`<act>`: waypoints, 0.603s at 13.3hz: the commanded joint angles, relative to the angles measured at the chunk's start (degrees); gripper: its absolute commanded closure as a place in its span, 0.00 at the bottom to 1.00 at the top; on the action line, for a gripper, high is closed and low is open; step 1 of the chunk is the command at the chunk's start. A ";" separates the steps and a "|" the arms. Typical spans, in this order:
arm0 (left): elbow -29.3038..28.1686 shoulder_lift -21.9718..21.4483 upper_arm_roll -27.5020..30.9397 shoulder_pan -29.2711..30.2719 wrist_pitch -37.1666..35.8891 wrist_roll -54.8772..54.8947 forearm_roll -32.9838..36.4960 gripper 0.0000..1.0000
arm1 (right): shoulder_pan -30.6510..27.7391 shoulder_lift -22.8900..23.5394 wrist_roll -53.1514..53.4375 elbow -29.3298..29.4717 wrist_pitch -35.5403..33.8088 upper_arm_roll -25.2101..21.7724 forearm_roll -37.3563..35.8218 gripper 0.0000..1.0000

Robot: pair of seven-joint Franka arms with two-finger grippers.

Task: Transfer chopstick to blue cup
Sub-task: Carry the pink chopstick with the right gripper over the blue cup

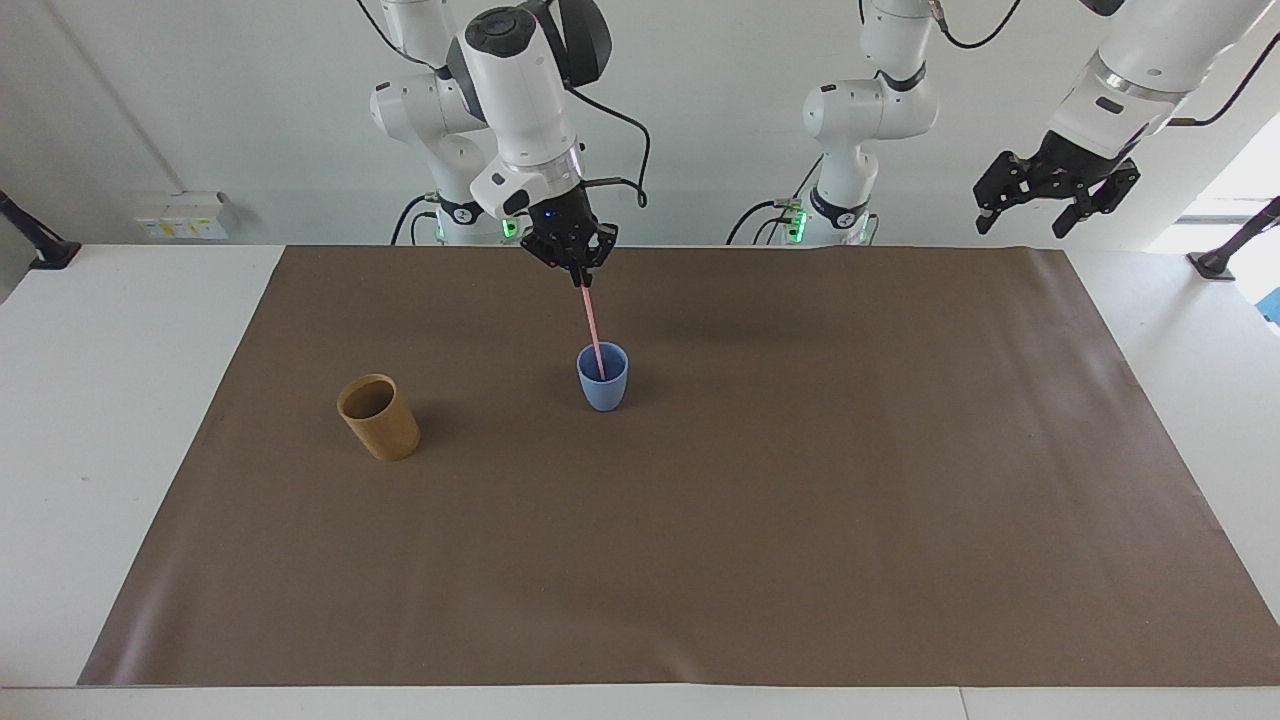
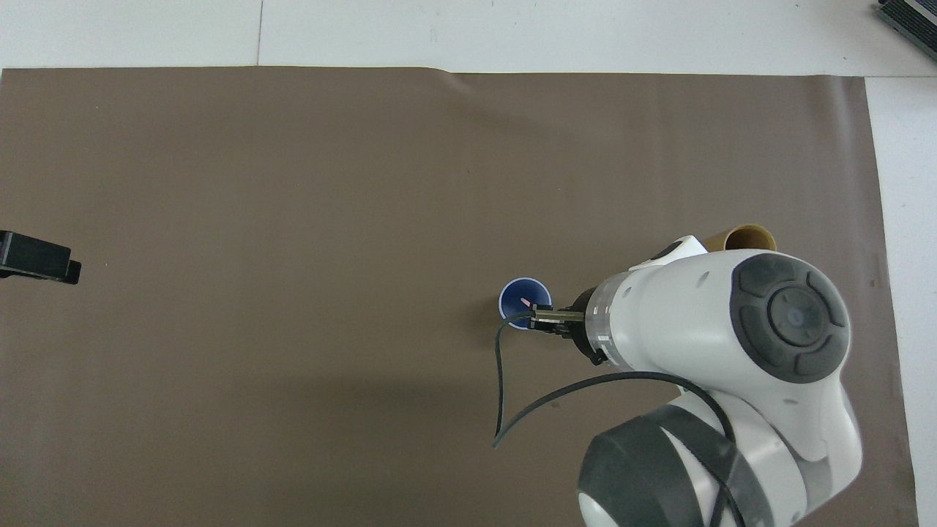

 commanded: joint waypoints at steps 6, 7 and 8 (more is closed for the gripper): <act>-1.72 -1.57 -0.30 0.60 0.38 0.22 0.18 0.00 | 1.84 -0.31 -2.27 -4.90 5.02 -0.08 -1.06 1.00; -1.72 -1.57 -0.30 0.60 0.38 0.22 0.18 0.00 | 1.93 -0.39 -2.71 -4.90 4.94 -0.08 -1.06 1.00; -1.72 -1.57 -0.30 0.60 0.38 0.22 0.18 0.00 | 1.93 -0.39 -2.98 -4.90 4.76 -0.08 -1.06 0.99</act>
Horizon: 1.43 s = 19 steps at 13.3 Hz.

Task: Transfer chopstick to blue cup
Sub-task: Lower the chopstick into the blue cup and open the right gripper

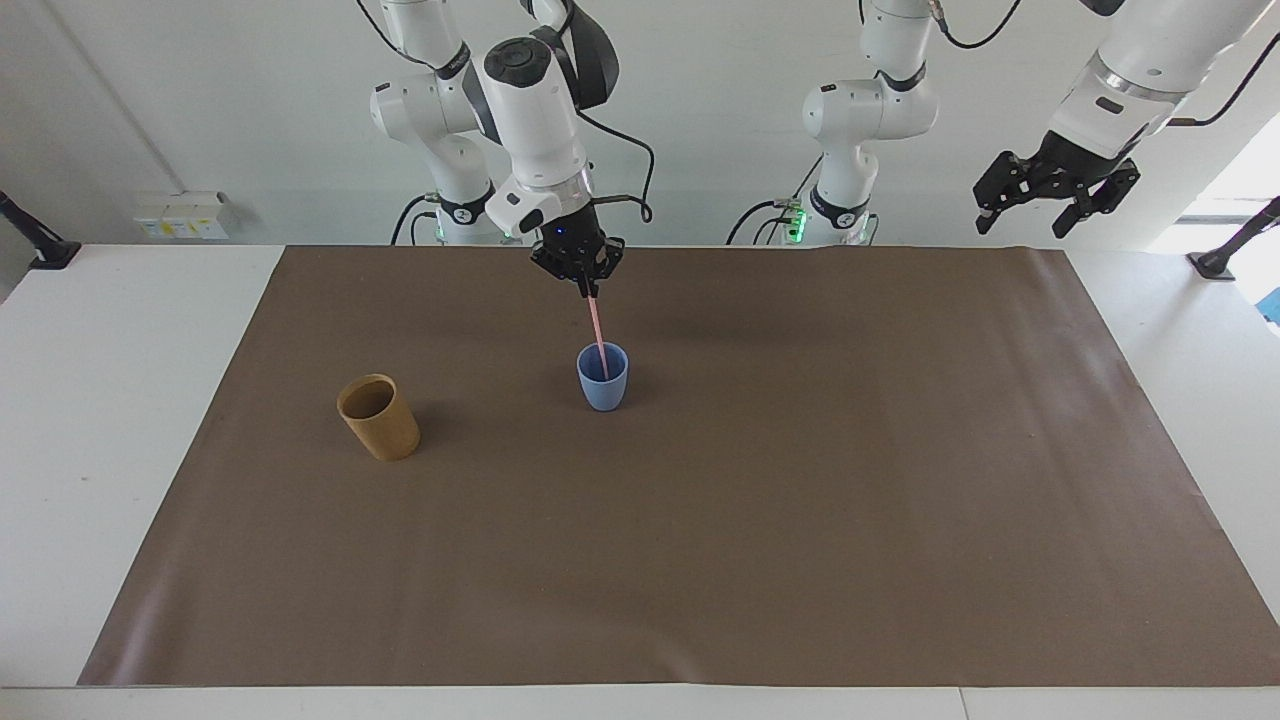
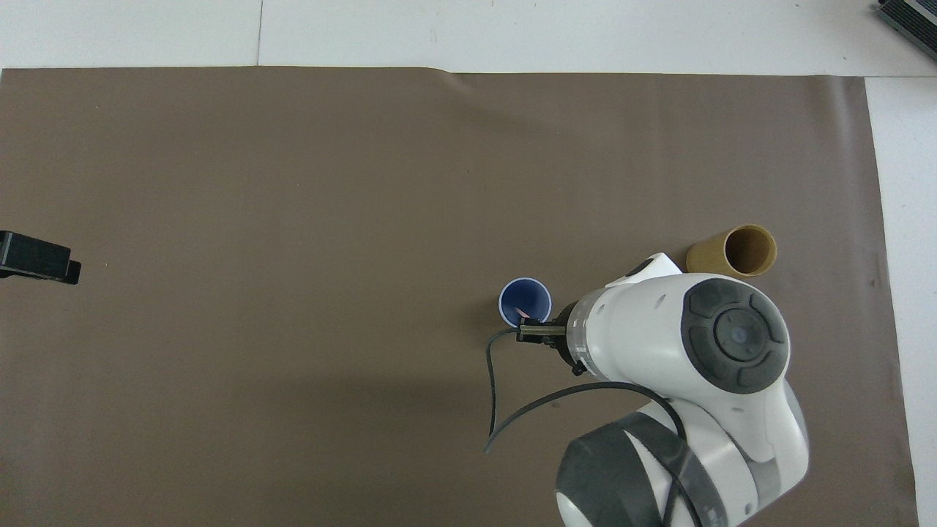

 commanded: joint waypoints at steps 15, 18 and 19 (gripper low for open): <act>-1.72 -1.57 -0.30 0.60 0.38 0.22 0.18 0.00 | -9.45 -2.40 -6.46 9.50 -4.20 -0.97 -6.05 0.00; -1.72 -1.57 -0.30 0.60 0.38 0.22 0.18 0.00 | -12.43 -2.32 -6.98 12.05 -7.45 -1.06 -8.23 0.00; -1.72 -1.57 -0.30 0.60 0.38 0.22 0.09 0.00 | -13.75 -1.79 -7.77 13.89 -8.68 -0.97 -9.12 0.00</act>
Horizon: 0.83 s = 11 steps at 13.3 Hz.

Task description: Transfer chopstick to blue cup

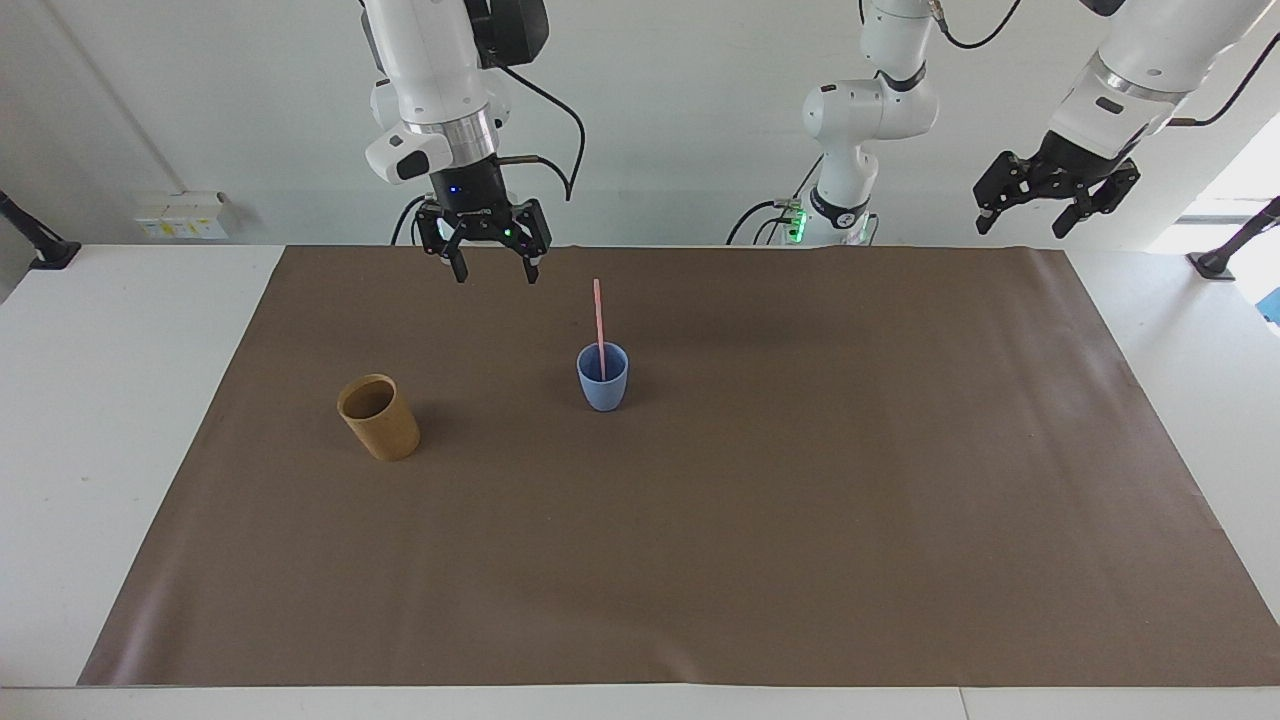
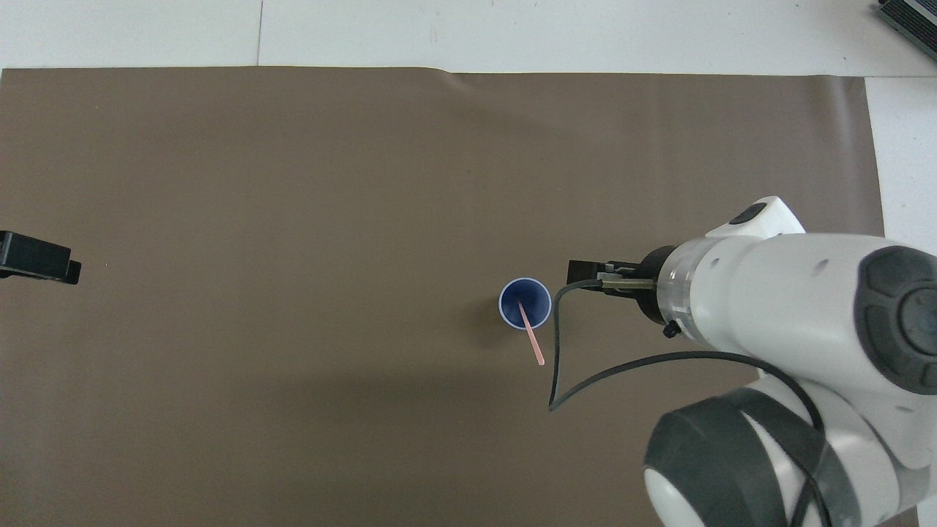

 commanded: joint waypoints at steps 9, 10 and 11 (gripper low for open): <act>-1.72 -1.57 -0.30 0.60 0.38 0.22 0.17 0.00 | -8.39 7.71 -11.25 16.95 -19.75 0.44 -5.23 0.00; -1.72 -1.57 -0.30 0.60 0.38 0.22 0.18 0.00 | -8.65 7.63 -12.48 16.61 -20.03 0.10 -4.71 0.00; -1.72 -1.57 -0.30 0.60 0.38 0.22 0.18 0.00 | -9.00 7.54 -13.27 16.34 -20.12 0.00 -4.44 0.00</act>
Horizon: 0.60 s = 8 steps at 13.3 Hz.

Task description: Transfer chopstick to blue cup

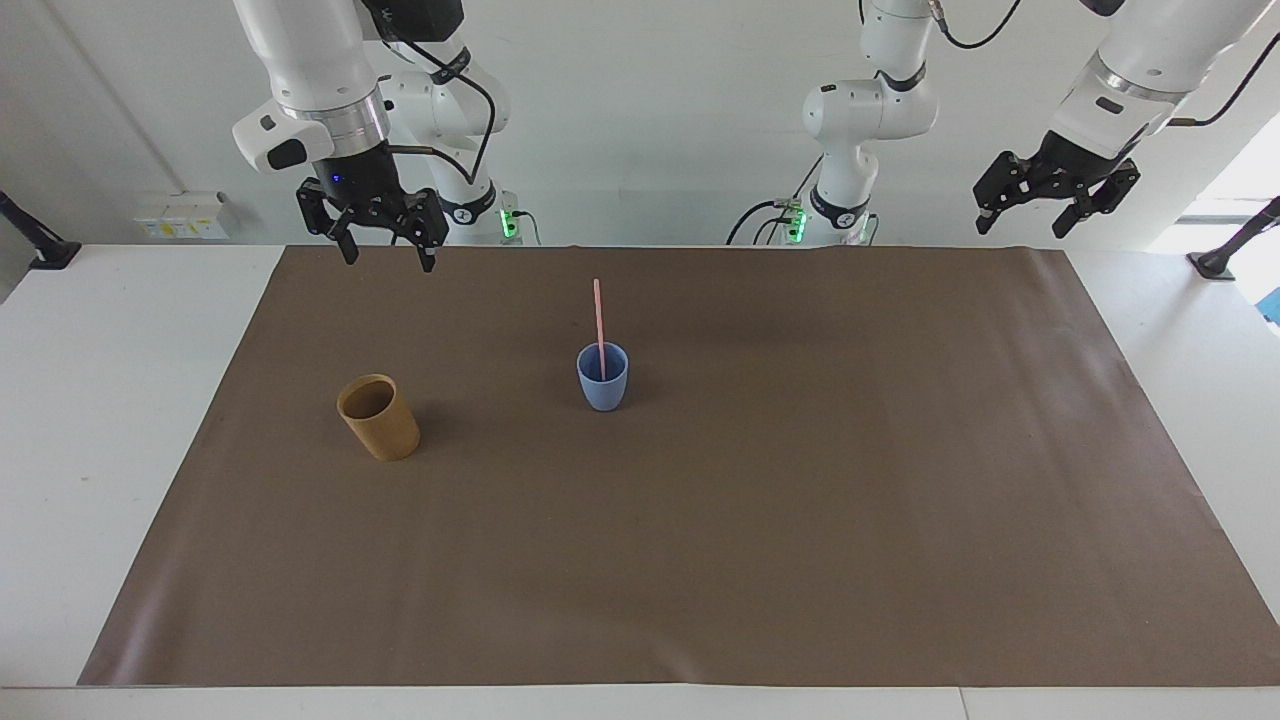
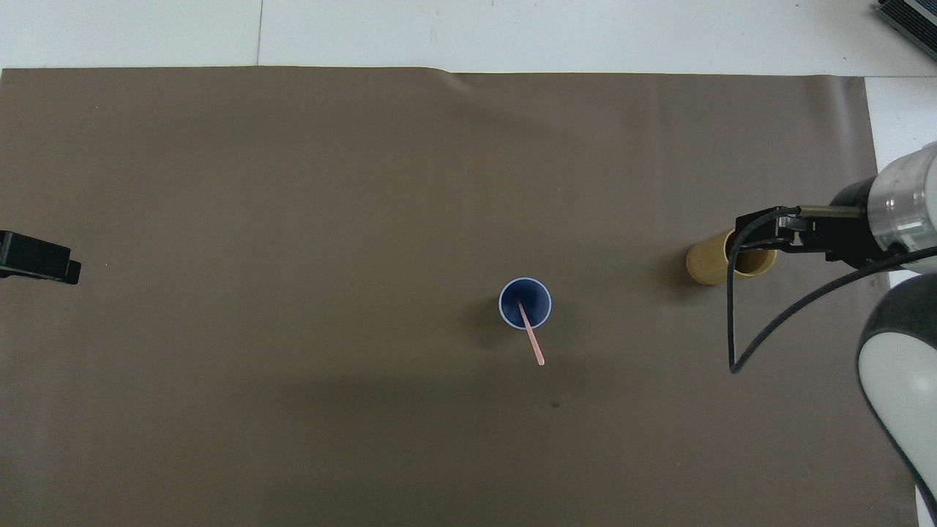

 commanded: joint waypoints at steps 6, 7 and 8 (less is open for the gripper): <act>-1.72 -1.57 -0.30 0.60 0.38 0.22 0.09 0.00 | -2.36 -0.80 -4.81 -1.42 -1.68 0.19 0.87 0.00; -1.72 -1.57 -0.30 0.60 0.38 0.22 0.17 0.00 | -2.53 -0.89 -4.47 -1.77 -1.59 0.19 1.65 0.00; -1.72 -1.57 -0.30 0.60 0.38 0.22 0.09 0.00 | -2.97 -1.06 -4.12 -1.95 -1.42 0.01 3.05 0.00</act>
